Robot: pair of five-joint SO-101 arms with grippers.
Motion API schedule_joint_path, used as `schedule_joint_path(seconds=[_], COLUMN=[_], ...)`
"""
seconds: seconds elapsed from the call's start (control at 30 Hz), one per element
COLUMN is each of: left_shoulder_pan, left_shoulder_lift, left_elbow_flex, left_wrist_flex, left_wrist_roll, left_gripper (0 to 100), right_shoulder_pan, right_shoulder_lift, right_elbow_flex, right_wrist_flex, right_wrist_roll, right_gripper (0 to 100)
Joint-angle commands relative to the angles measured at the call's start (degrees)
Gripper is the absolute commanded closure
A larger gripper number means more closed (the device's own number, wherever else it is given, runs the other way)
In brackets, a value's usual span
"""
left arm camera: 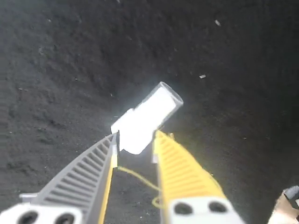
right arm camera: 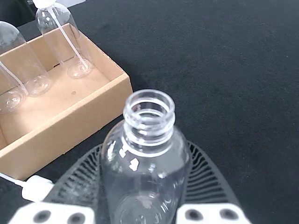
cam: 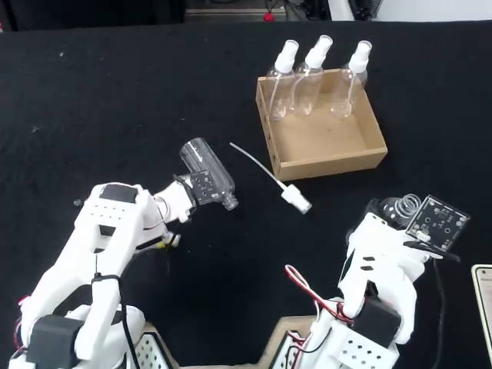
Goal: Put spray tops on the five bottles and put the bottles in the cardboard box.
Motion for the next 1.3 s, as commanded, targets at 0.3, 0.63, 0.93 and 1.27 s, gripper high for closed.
schedule_joint_path(seconds=[0.3,0.63,0.93,1.27], left_shoulder_pan=[-0.7,-0.4,-0.7,-2.4], left_shoulder_lift=[0.4,0.4,0.4,0.5], left_elbow_flex=[-14.3,-9.2,-2.1,1.0], left_wrist_flex=[16.9,4.2,-5.0,-11.9], left_wrist_roll=[2.0,-5.2,-5.4,-5.5], left_gripper=[79,70,70,70], right_shoulder_pan=[0.5,0.5,0.5,0.5], right_shoulder_lift=[-5.4,-5.4,-5.4,-5.4], right_elbow_flex=[-0.2,-0.2,-0.2,-0.2], right_wrist_flex=[-2.1,-2.1,-2.1,-2.1], right_wrist_roll=[-0.5,-0.5,-0.5,-0.5], right_gripper=[92.1,92.1,92.1,92.1])
